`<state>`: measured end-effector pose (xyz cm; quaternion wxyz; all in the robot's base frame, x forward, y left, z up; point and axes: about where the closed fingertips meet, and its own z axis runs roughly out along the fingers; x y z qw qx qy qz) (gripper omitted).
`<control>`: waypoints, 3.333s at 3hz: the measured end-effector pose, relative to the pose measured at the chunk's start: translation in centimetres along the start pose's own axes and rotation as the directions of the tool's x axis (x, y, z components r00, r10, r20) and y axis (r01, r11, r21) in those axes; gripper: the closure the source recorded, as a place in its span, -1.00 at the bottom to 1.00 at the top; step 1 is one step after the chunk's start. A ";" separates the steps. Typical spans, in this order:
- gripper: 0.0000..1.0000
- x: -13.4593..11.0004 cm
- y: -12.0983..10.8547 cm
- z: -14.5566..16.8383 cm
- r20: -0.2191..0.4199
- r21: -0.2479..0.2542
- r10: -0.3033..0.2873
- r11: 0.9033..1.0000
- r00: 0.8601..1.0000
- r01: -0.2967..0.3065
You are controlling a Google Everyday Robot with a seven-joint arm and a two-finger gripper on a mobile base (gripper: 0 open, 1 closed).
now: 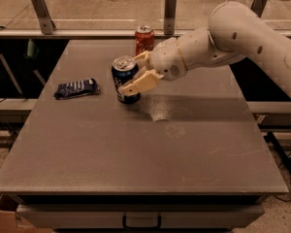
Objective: Move pepsi can near rxbar blueberry
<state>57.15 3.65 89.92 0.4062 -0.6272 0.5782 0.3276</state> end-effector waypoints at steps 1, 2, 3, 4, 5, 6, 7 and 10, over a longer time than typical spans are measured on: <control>1.00 0.0 -1.6 1.7 0.010 0.007 -0.002 1.000 1.000 0.002; 0.66 -0.5 -3.2 3.4 0.003 0.016 -0.015 1.000 1.000 0.015; 0.20 -0.8 -4.4 4.9 -0.005 0.028 -0.026 0.999 1.000 0.026; -0.30 -0.8 -5.0 6.3 -0.008 0.032 -0.028 0.999 1.000 0.028; -0.76 -0.7 -5.1 7.2 -0.007 0.029 -0.023 0.999 1.000 0.023; -1.00 -0.7 -5.1 7.1 0.005 0.036 -0.017 0.999 1.000 0.017; -1.00 -1.1 -5.2 5.6 0.013 0.060 -0.024 0.998 1.000 0.023; -1.00 -9.2 -1.2 -18.5 -0.151 0.375 -0.166 0.902 0.974 0.212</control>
Offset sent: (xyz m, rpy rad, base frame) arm 0.0553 0.0519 -0.0074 -0.0072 -0.0448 -0.0200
